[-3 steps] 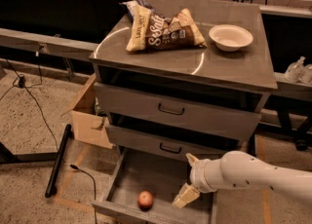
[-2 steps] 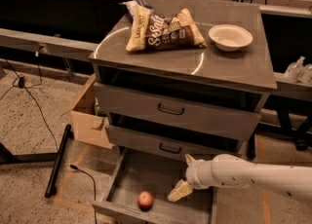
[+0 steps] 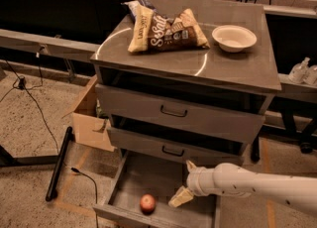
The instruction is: Pick apple from bottom drawer and place on counter
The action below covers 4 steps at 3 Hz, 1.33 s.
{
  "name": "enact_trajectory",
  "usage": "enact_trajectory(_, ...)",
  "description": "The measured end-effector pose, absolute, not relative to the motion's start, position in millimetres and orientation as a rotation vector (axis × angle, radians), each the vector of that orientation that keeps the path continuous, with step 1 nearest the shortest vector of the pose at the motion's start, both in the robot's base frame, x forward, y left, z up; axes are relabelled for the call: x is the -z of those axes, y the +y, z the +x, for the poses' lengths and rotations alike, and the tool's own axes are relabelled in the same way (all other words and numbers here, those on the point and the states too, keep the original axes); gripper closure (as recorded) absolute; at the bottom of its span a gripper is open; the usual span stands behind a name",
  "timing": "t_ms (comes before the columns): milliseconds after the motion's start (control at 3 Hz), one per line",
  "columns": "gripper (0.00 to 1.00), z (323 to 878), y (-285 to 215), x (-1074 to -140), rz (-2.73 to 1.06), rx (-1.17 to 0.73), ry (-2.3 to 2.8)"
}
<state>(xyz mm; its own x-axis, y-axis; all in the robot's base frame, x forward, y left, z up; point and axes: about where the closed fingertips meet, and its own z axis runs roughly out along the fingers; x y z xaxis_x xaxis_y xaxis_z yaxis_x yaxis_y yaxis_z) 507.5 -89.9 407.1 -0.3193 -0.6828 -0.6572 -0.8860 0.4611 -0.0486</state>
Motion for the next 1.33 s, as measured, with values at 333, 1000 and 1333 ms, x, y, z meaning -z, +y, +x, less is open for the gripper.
enact_trajectory(333,0.0,526,-75,-357,-1.286,-0.482,2.018)
enact_trajectory(1000,0.0,522,-50,-259,-1.314,-0.643,2.027)
enact_trajectory(1333,0.0,521,-38,-232,-1.323,-0.701,2.012)
